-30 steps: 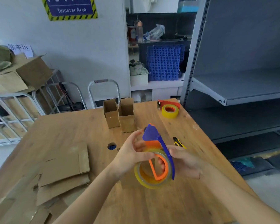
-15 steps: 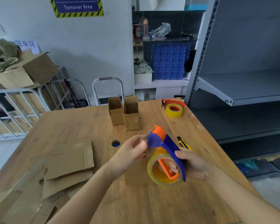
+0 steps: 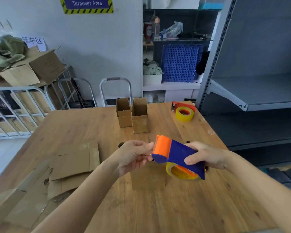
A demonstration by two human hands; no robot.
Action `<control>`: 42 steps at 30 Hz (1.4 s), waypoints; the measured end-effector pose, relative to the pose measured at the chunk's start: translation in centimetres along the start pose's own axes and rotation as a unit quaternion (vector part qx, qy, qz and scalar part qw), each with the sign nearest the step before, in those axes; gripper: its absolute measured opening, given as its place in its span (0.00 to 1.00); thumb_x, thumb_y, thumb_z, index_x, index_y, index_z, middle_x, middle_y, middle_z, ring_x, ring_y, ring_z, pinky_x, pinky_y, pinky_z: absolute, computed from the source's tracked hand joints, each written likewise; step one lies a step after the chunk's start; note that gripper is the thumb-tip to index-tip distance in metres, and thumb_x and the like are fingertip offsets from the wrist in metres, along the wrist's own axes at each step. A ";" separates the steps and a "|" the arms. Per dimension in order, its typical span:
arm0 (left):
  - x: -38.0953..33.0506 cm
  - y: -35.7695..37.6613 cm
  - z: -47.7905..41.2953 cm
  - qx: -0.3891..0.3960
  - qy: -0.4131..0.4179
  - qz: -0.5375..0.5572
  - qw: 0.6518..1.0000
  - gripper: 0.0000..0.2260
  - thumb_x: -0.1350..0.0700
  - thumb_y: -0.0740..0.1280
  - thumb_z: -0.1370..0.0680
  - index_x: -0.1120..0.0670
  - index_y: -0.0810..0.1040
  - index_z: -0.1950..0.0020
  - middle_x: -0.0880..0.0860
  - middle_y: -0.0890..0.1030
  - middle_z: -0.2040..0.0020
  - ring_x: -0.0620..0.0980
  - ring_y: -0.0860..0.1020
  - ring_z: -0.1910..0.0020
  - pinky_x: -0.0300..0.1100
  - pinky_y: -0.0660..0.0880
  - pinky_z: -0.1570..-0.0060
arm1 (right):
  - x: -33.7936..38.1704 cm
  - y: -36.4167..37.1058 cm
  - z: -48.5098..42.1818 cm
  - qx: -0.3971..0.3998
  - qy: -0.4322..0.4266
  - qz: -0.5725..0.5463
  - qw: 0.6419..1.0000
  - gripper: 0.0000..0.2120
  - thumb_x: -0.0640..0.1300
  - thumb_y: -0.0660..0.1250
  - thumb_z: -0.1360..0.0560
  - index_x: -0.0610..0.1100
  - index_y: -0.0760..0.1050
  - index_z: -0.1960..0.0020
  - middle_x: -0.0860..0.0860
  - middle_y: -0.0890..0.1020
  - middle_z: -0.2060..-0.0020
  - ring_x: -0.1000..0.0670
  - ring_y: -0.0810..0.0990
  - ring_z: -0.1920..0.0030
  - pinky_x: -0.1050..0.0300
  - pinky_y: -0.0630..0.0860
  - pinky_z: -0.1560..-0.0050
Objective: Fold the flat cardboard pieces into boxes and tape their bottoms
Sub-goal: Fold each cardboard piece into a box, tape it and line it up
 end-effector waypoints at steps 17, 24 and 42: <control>-2.4 -6.1 -0.9 -0.135 0.036 -0.226 0.964 0.02 0.63 0.68 0.24 0.59 0.78 0.57 0.54 0.79 0.62 0.49 0.76 0.62 0.39 0.75 0.61 | 0.6 -1.5 -0.7 -0.027 0.027 0.095 0.995 0.33 0.63 0.76 0.42 0.41 0.77 0.47 0.46 0.84 0.54 0.50 0.82 0.56 0.58 0.78 0.56; -5.5 -19.8 4.4 -0.470 0.040 -0.278 0.837 0.06 0.59 0.66 0.21 0.60 0.75 0.56 0.59 0.78 0.60 0.54 0.76 0.61 0.49 0.77 0.57 | -1.2 -9.4 4.7 -0.108 0.059 0.104 0.987 0.33 0.64 0.81 0.54 0.42 0.82 0.60 0.43 0.85 0.62 0.49 0.82 0.65 0.60 0.76 0.66; -2.8 2.4 -1.0 -0.024 0.001 0.079 0.997 0.26 0.39 0.55 0.19 0.61 0.77 0.42 0.58 0.84 0.54 0.51 0.83 0.55 0.42 0.79 0.54 | 2.2 -5.0 -1.8 0.063 -0.173 -0.203 0.962 0.20 0.59 0.73 0.30 0.42 0.80 0.54 0.50 0.77 0.75 0.54 0.74 0.76 0.57 0.73 0.65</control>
Point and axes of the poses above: each hand's wrist, its own z-axis away from the middle knuckle, its own y-axis out of the palm, x = y × z, the point moved 7 cm from there along -z, towards the middle knuckle
